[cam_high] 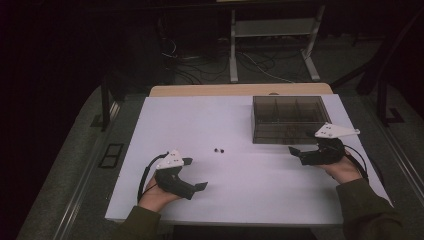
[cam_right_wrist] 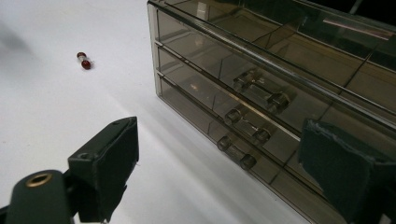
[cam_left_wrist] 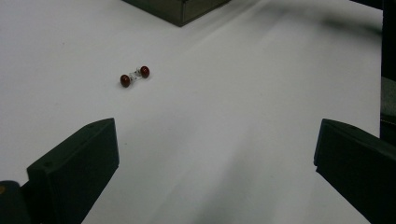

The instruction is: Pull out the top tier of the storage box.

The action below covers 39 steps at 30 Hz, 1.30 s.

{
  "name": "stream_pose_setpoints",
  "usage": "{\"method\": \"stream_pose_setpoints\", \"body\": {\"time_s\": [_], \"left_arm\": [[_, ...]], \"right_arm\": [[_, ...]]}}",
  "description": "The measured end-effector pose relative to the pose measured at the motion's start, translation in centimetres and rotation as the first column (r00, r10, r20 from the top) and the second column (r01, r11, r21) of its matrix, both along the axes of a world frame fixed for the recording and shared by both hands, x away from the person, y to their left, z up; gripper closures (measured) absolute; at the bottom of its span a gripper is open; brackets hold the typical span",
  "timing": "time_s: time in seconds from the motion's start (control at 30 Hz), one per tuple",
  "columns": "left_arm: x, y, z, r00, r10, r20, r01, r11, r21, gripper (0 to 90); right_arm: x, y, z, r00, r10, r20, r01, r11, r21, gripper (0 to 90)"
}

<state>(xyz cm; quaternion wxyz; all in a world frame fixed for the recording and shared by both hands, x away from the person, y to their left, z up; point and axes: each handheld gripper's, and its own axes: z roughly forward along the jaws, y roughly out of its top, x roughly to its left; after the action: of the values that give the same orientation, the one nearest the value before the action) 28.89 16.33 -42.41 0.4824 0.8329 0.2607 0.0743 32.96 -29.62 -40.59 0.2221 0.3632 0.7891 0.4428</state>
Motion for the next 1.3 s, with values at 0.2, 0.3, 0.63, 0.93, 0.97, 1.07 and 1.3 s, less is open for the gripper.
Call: {"method": "stream_pose_setpoints", "body": {"time_s": [0.2,0.3,0.63,0.93,0.97,1.07,1.3], "left_arm": [[0.02,0.03,-0.05,1.0000,0.000,-0.004,0.000,1.0000,-0.002,0.0],[-0.03,0.03,-0.04,1.0000,0.000,-0.004,0.000,1.0000,-0.004,0.0],[-0.01,0.02,-0.05,1.0000,0.000,-0.005,0.000,1.0000,-0.003,0.0],[-0.01,0.07,-0.02,1.0000,0.002,-0.004,-0.002,1.0000,-0.007,0.0],[-0.01,0.07,-0.02,1.0000,0.002,-0.004,-0.002,1.0000,-0.008,0.0],[-0.01,0.08,-0.02,1.0000,0.002,-0.004,-0.002,1.0000,-0.008,0.0],[-0.01,0.09,-0.02,1.0000,0.000,-0.004,0.000,1.0000,-0.008,0.0]], "right_arm": [[-0.06,0.12,0.04,0.9998,-0.004,0.019,0.005,1.000,-0.015,11.9],[-0.09,0.22,0.02,0.9996,-0.001,0.028,0.001,1.000,-0.027,11.9],[-0.31,0.31,0.03,0.9990,-0.003,0.046,0.006,0.999,-0.051,11.9],[-0.41,0.48,-0.05,0.9971,0.001,0.076,0.007,0.995,-0.097,11.9],[-0.43,0.50,-0.05,0.9968,0.001,0.080,0.007,0.995,-0.103,11.9],[-0.50,0.52,-0.06,0.9962,0.001,0.087,0.009,0.993,-0.116,12.0],[-0.60,0.62,-0.09,0.9949,-0.005,0.101,0.020,0.990,-0.141,12.0]]}}
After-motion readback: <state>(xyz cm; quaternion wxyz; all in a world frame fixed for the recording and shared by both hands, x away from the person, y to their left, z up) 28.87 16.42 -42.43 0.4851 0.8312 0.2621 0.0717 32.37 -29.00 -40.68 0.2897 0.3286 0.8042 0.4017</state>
